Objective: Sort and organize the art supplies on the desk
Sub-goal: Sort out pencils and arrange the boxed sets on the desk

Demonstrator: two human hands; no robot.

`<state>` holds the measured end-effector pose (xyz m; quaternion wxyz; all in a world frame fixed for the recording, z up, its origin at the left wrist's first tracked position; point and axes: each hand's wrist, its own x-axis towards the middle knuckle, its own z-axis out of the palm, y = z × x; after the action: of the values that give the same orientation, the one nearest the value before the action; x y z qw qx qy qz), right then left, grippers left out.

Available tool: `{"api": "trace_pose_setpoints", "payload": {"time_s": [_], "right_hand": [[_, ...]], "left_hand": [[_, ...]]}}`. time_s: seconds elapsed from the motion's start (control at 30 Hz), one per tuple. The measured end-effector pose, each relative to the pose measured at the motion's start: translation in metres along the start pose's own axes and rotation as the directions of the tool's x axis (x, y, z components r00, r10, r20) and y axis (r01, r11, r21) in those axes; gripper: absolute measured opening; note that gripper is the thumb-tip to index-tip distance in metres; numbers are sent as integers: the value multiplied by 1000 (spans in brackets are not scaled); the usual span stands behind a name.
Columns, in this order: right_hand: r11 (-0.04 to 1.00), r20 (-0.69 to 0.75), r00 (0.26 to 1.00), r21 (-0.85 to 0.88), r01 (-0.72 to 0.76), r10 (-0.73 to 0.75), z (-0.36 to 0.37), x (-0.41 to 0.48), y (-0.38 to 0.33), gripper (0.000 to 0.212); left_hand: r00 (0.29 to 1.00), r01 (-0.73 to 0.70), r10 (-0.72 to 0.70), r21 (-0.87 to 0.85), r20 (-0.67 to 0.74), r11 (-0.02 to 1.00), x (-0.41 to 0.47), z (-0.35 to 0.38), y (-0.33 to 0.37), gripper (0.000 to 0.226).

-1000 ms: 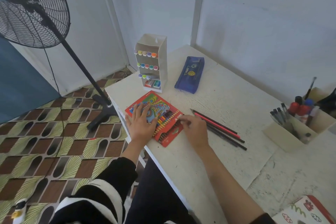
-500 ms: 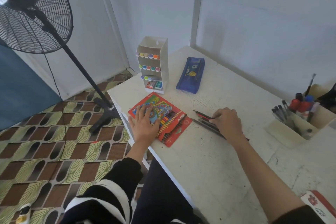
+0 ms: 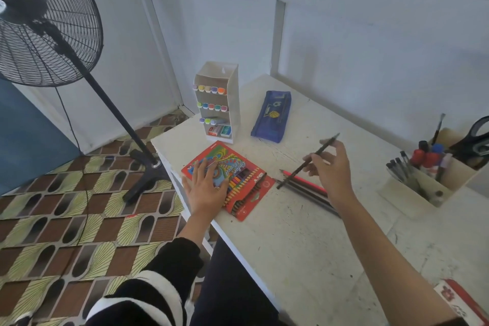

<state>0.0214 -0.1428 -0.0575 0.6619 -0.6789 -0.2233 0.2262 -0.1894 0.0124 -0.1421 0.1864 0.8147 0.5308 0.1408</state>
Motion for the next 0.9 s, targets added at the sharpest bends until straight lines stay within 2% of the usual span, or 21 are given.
{"api": "trace_pose_setpoints", "payload": {"time_s": [0.07, 0.13, 0.3, 0.37, 0.47, 0.53, 0.63, 0.7, 0.9], "right_hand": [[983, -29, 997, 171, -65, 71, -2, -7, 6, 10], [955, -35, 991, 274, -116, 130, -1, -13, 18, 14], [920, -18, 975, 335, -205, 223, 10, -26, 46, 13], [969, -10, 982, 164, -185, 190, 11, -32, 55, 15], [981, 60, 997, -193, -35, 47, 15, -40, 62, 20], [934, 121, 990, -338, 111, -74, 19, -43, 65, 23], [797, 217, 956, -533, 284, -195, 31, -42, 70, 25], [748, 231, 951, -590, 305, -205, 44, -40, 72, 24], [778, 264, 944, -544, 315, -197, 77, -29, 68, 12]], "left_hand": [[1000, -2, 2, -1, 3, 1000, 0, 0, 0, 57], [1000, -6, 6, -8, 1, 1000, 0, 0, 0, 57], [1000, -9, 9, -7, -11, 1000, 0, 1, -1, 56], [1000, -10, 10, -12, -18, 1000, 0, 1, -1, 55], [1000, -11, 11, -20, -23, 1000, 0, 1, 0, 55], [1000, -12, 11, -15, -28, 1000, 0, 1, 0, 55], [999, -13, 13, -12, -32, 1000, 0, 2, -1, 55], [999, -13, 13, -12, -33, 1000, 0, 3, -1, 56], [1000, -4, 4, -9, -31, 1000, 0, 3, -2, 56]]}}
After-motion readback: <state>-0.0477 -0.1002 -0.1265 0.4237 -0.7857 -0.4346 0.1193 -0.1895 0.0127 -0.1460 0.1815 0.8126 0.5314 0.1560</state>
